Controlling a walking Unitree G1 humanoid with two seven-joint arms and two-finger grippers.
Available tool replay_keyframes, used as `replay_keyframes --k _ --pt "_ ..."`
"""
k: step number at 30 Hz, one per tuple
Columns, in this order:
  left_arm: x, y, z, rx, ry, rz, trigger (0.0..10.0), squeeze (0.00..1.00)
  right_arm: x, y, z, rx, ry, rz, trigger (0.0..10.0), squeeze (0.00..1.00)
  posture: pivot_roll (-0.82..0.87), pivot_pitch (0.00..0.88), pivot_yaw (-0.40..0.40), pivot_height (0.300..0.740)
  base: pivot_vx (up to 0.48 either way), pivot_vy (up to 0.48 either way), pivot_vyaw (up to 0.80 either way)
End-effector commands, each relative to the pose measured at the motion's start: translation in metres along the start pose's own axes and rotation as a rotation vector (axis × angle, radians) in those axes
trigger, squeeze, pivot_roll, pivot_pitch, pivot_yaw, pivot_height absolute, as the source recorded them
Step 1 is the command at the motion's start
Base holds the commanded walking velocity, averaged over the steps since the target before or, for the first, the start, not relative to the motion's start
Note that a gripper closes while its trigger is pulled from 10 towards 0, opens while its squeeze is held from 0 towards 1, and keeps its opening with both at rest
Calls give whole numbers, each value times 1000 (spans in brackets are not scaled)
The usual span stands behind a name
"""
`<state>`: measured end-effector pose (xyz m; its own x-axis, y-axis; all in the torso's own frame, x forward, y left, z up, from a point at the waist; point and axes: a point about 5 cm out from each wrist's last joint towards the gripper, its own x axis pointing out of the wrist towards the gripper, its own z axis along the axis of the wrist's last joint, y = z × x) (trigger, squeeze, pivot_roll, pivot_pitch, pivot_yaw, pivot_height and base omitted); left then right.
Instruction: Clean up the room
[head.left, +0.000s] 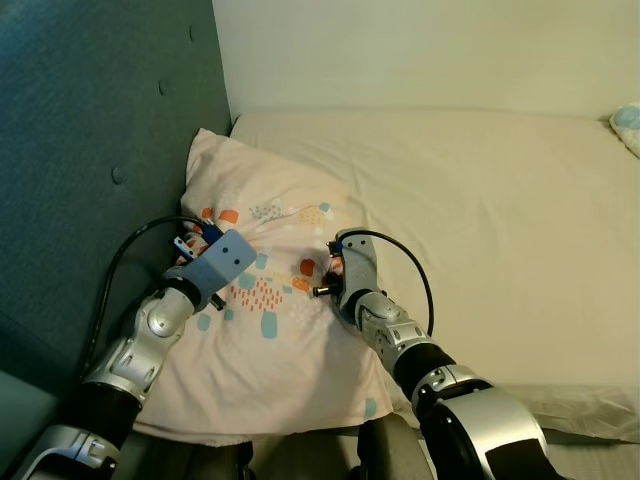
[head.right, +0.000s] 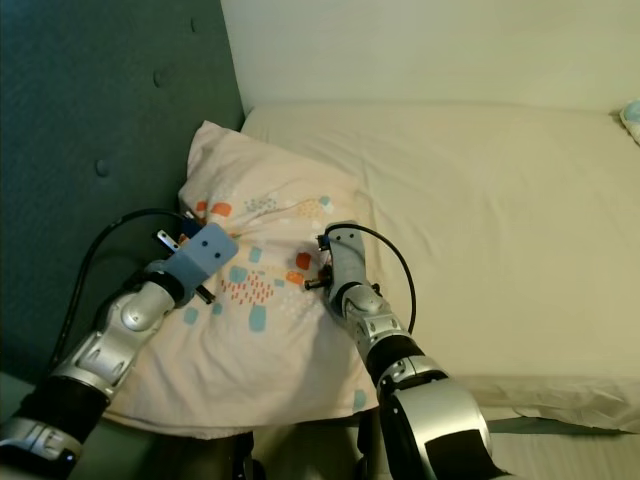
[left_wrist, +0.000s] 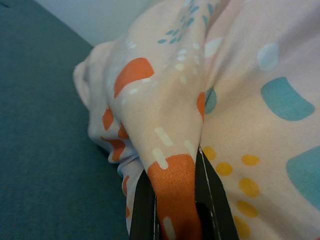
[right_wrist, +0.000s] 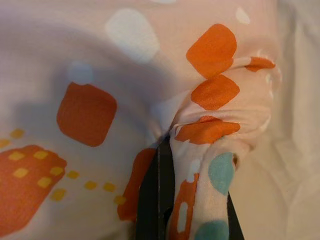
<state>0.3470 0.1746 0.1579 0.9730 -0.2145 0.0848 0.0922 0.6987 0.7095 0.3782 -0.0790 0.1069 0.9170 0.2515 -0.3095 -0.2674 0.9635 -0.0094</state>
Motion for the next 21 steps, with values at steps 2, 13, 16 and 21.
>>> replay_keyframes --k 2,13,16,21 --pt "0 29 -3 12 10 158 10000 0 -3 -10 -17 -24 49 -47 10000 0 178 290 -72 625 0 0 0" --pt "-4 16 1 -41 -72 137 10000 0 -2 -6 -7 -65 -9 -90 10000 0 185 300 -86 625 0 0 0" --pt "-7 3 -5 -104 -45 55 10000 1000 -3 -10 -9 -41 -4 -102 10000 1000 183 302 -86 625 0 0 0" --pt "-8 0 -13 -103 -16 30 10000 1000 -2 -9 -7 -44 -22 -111 10000 1000 167 302 -88 625 0 0 0"
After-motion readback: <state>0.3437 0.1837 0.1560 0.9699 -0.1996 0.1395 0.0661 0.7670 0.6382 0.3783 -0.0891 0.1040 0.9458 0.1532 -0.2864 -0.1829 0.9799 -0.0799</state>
